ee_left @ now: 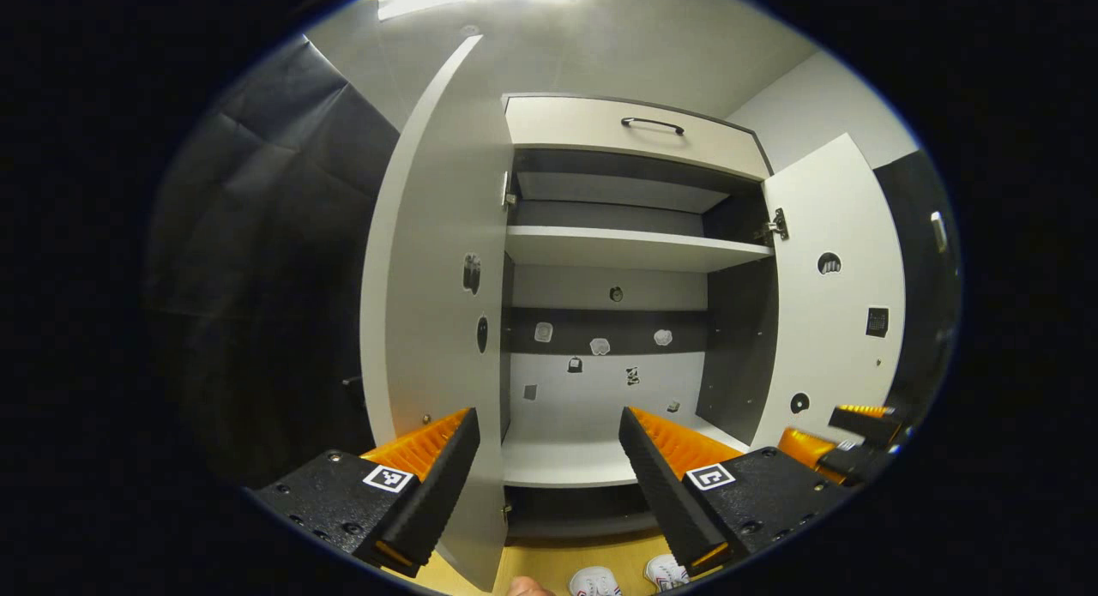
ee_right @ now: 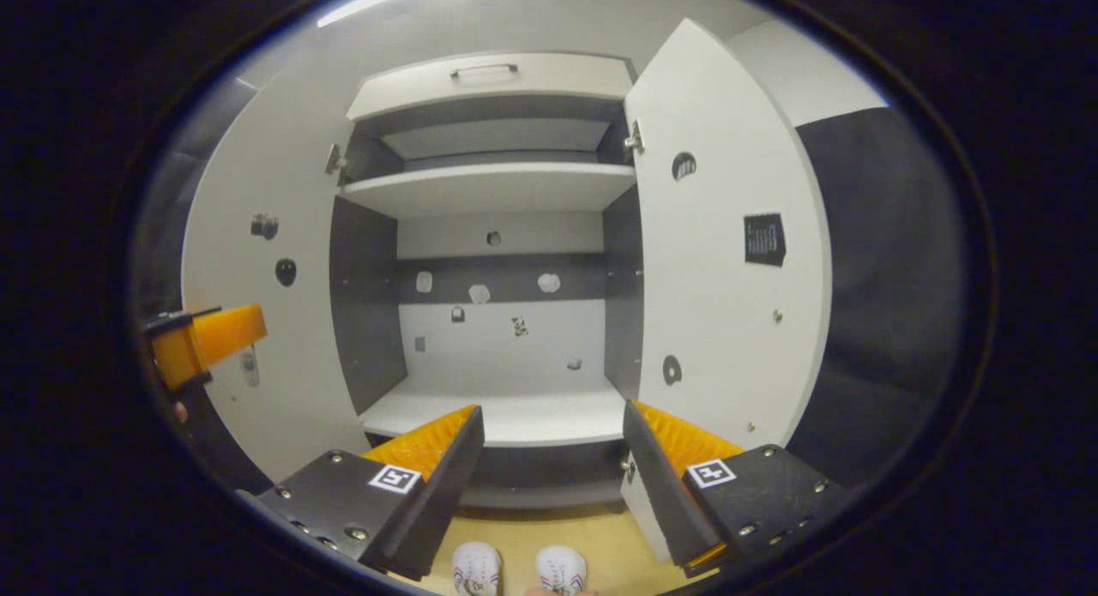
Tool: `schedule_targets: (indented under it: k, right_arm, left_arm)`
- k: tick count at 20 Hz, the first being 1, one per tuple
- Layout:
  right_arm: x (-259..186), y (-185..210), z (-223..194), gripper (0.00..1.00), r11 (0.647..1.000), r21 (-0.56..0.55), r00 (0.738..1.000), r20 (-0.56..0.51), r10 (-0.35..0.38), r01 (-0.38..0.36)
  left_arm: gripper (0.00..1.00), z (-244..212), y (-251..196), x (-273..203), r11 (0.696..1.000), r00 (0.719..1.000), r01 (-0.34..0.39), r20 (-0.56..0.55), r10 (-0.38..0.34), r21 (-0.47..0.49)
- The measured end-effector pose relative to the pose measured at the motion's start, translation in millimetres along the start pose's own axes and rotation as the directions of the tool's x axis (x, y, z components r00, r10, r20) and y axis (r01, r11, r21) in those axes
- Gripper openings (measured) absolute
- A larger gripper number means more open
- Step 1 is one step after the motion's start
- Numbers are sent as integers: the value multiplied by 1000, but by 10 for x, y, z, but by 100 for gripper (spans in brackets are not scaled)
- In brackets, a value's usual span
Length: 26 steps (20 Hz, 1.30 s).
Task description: Grab one shoe with the right hand and put it into the shoe cabinet, grab the other shoe with the left hand and put it into the shoe cabinet; then close the right door with the right hand and the left door with the left hand.
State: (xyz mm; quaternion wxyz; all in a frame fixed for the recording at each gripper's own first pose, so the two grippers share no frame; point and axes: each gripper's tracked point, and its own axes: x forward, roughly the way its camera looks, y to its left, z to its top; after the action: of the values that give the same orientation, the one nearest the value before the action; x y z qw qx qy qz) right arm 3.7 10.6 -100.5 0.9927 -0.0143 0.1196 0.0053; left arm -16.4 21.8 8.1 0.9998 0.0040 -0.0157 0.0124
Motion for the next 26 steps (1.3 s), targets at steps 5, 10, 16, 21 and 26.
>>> schedule_targets:
  k: [5,10,16,21,26]
  right_arm:
    - [221,53,-1191,88,998,-57,965,-261,13,-29]
    - [286,54,-2475,72,997,-42,862,-506,28,-57]
    - [166,62,-3714,72,996,-22,700,-713,46,-88]
    - [76,15,-4293,57,996,-20,592,-805,34,-85]
    - [30,2,-4571,57,996,-30,538,-843,18,-80]
  left_arm:
    - [99,-27,58,-57,1000,1000,-8,-8,8,1]
    - [98,-47,64,-71,1000,1000,-8,-10,8,11]
    - [98,-49,76,-65,1000,1000,-16,-9,16,17]
    - [97,-49,83,-65,1000,1000,-21,-6,21,23]
    - [98,-47,81,-59,999,1000,-25,-3,25,24]
